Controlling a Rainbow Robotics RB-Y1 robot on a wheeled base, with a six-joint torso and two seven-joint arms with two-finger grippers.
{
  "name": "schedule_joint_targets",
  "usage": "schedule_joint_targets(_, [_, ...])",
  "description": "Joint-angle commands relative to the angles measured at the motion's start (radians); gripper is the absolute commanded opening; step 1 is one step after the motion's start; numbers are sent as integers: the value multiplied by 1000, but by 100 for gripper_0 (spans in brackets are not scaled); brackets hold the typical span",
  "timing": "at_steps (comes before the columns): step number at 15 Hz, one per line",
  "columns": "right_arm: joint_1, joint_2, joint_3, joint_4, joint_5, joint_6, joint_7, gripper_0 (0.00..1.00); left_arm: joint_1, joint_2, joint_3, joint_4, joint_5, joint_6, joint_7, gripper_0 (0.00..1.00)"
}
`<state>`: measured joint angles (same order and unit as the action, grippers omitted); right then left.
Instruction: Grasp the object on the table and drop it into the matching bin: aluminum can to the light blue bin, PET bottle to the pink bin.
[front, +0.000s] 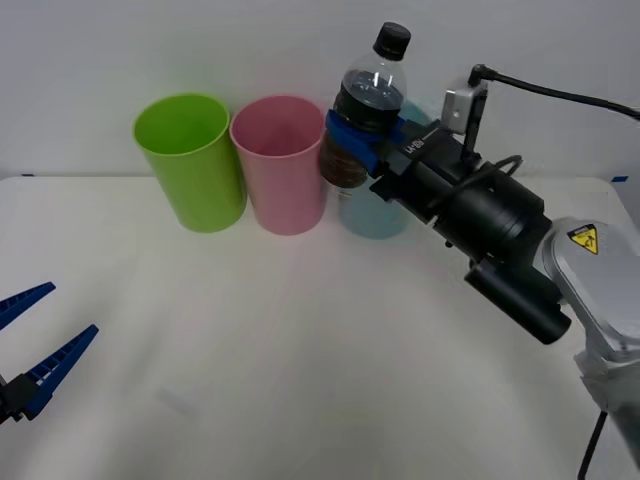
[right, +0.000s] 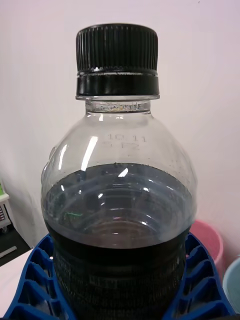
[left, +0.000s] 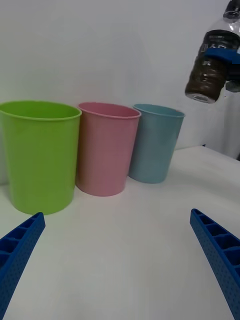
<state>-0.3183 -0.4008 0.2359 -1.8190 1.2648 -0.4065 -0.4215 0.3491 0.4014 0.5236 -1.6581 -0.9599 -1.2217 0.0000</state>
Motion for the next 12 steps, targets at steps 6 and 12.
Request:
schedule_joint_targets(6, [-332, 231, 2, 435, 148, 84, 21, 0, 0, 0, 0, 0, 0, 0, 0, 100])
schedule_joint_targets(12, [-539, 344, 2, 731, 183, 255, 79, 0, 0, 0, 0, 0, 0, 0, 0, 100])
